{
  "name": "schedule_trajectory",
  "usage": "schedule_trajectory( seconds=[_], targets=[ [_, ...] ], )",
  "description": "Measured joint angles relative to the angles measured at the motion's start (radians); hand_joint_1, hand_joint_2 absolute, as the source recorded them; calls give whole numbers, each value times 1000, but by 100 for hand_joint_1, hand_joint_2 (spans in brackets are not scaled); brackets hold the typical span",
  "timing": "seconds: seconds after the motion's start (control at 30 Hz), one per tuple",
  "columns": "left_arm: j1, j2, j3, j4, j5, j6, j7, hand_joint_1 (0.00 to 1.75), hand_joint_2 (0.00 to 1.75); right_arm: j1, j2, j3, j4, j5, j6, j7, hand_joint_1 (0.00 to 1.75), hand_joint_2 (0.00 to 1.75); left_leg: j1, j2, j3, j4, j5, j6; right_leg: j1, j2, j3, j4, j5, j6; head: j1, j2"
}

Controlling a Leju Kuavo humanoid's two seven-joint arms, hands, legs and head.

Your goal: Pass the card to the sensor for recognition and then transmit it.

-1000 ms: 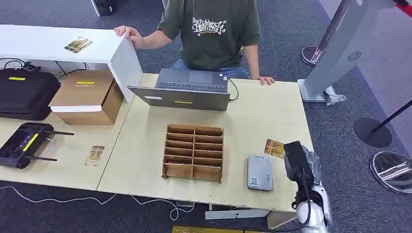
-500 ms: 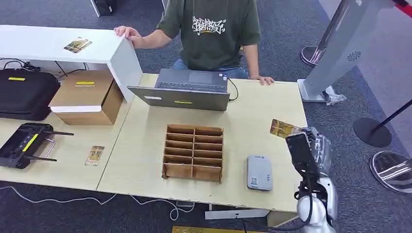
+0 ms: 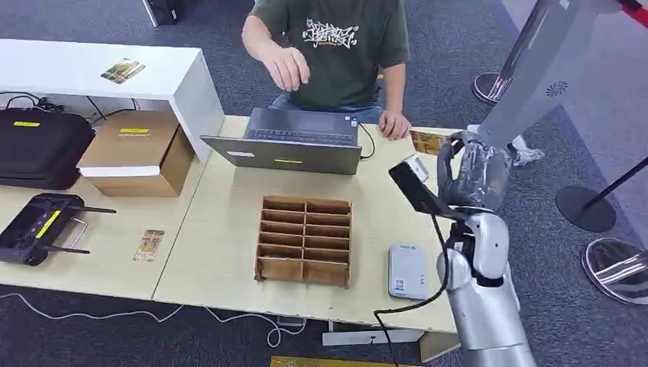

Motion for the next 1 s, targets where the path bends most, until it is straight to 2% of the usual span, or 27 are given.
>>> schedule_trajectory(
  seconds=[0.23,0.57,0.77,1.0],
  targets=[
    [-4,3,-38,0,0,3,-3,0,0,-182,-2,93,209,109,-42,40,175,175,0,-1,0,0,0,-1,0,-1,0,0,0,0,0,0],
    [-7,13,-83,0,0,-4,0,0,0,-365,19,155,443,141,-43,55,175,175,0,0,0,0,0,-1,0,0,0,0,0,0,0,0],
    [-8,16,-100,0,0,-11,1,0,0,-449,45,175,529,174,-56,71,175,175,0,0,0,0,0,-1,0,0,0,0,0,0,0,0],
    [-9,18,-111,0,0,-16,0,0,0,-498,74,192,588,192,-53,85,175,175,0,-1,0,0,0,-1,0,-1,0,0,0,0,0,0]
  ],
)
